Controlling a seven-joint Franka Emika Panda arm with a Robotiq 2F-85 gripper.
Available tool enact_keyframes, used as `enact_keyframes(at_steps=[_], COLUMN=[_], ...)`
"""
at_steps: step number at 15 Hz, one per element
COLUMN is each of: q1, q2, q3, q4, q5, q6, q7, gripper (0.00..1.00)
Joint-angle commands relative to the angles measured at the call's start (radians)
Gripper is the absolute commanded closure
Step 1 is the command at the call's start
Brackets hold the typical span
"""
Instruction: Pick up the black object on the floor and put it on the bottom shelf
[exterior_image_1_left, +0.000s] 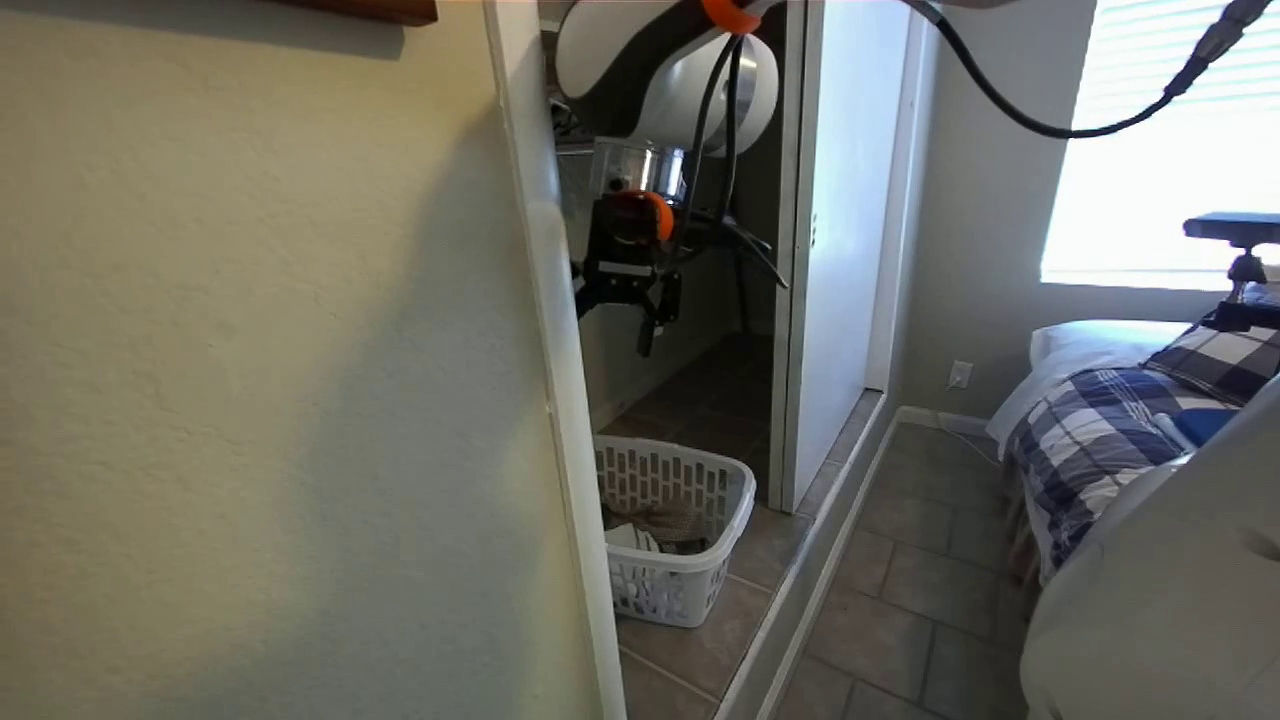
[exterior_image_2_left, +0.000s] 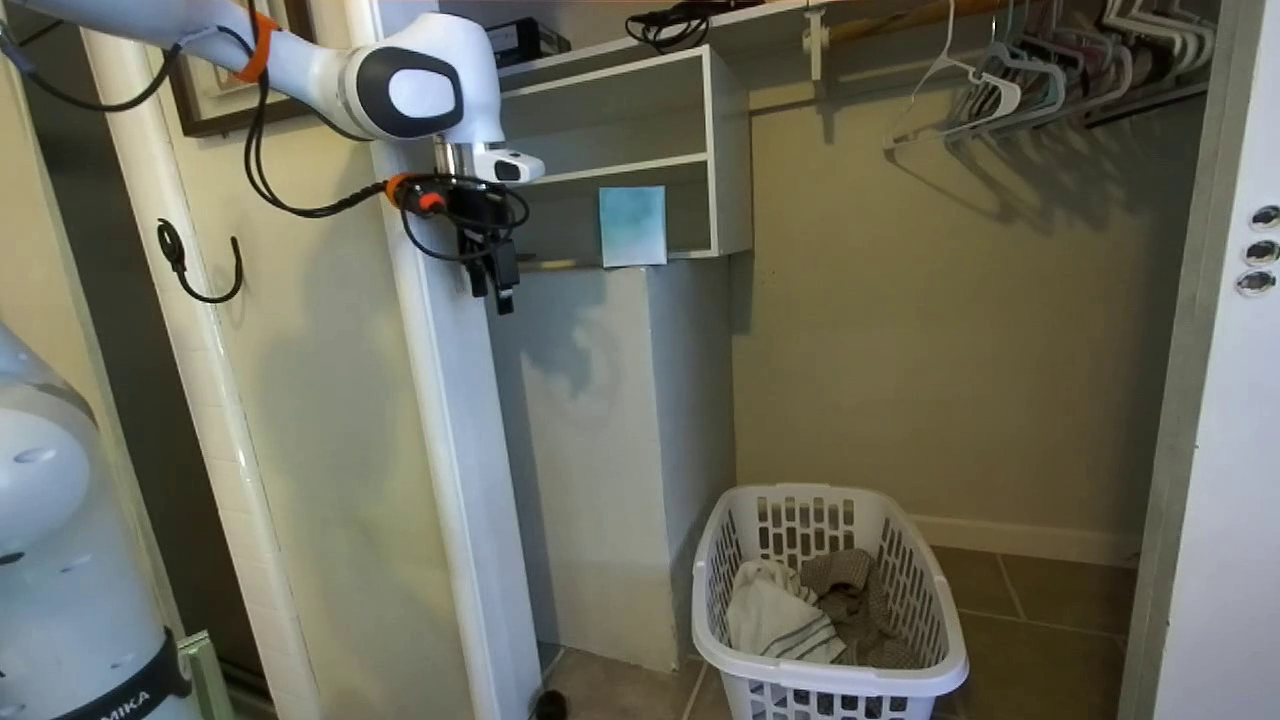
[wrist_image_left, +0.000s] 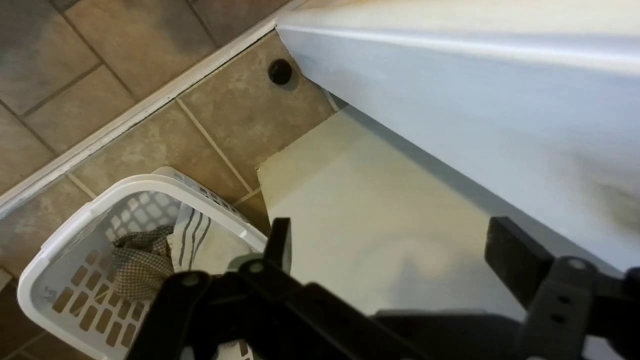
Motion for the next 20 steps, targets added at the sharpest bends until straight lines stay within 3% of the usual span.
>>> enact_keyframes(at_steps=[1,3,6,10,14,15,16,20], q1=[-0.025,-0.023,-0.034,-0.023,-0.036,-0.046,-0.046,-0.061], q2=[0.001,0.030,0.117,0.277,0.428,0.471,0.409,0.484], q3=[-0.095,-0.154,-0.173,-0.135,-0.121,-0.119,-0.108,-0.103], q4=[-0.029,-0.042,-0.053,-0.067,-0.099,-0.095,-0.096,-0.096], q5=[0.015,0.024,-0.022,-0.017,0.096,0.182,0.084,0.144], q6=[-0.024,-0.017,0.014,0.143,0.230,0.212,0.196,0.207], q7=[-0.187,-0.358,-0.451,-0.457,-0.506,-0.500,-0.474,-0.481], gripper=[0.00,0.00,0.00,0.00,0.00,0.00,0.00,0.00])
